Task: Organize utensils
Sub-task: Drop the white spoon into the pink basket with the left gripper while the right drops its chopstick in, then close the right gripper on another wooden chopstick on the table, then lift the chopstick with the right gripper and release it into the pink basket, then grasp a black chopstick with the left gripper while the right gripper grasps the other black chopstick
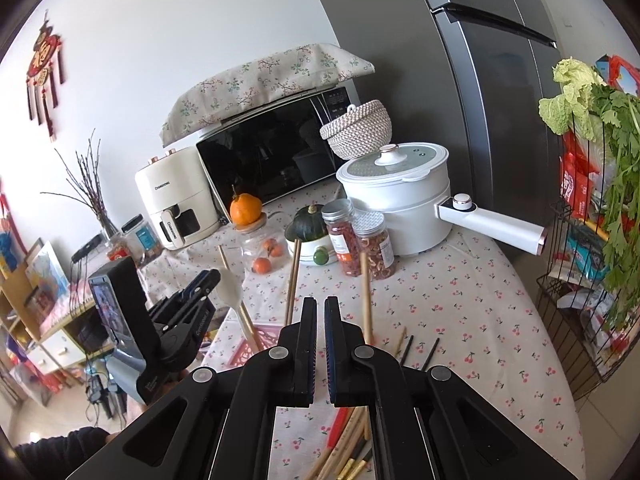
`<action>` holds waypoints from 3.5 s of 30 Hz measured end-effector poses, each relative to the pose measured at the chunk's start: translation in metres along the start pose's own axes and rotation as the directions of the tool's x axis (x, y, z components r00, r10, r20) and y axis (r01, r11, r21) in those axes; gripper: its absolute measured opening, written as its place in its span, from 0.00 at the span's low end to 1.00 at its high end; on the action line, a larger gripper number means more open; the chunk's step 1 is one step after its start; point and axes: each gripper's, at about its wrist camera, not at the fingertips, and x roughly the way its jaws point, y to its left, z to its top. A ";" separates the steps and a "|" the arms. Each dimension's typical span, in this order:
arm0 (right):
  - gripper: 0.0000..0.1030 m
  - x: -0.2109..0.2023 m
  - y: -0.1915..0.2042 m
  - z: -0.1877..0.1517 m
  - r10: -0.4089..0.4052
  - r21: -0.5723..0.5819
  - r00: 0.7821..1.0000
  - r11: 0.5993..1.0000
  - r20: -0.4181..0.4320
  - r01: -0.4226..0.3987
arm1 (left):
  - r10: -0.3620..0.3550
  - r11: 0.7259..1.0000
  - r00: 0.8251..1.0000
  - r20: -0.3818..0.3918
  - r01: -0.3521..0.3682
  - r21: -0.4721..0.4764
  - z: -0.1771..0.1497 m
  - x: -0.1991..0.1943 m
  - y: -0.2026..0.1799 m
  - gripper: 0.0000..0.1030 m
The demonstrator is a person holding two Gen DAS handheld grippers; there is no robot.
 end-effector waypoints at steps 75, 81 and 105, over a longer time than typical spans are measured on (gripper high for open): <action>0.05 0.038 0.092 0.077 0.008 -0.131 1.000 0.991 0.005 -0.007 | -0.145 0.989 0.879 -0.454 0.136 -0.052 -0.020 -0.049 0.042 0.83; 0.06 0.089 0.091 0.061 -0.009 -0.122 0.994 0.993 -0.110 -0.004 | -0.145 0.989 0.881 -0.450 0.138 -0.049 -0.018 -0.050 0.043 0.83; 0.71 0.061 0.010 0.016 -0.079 -0.101 0.972 0.993 -0.219 0.058 | -0.185 0.981 0.841 -0.509 0.192 -0.039 -0.033 -0.045 0.015 0.83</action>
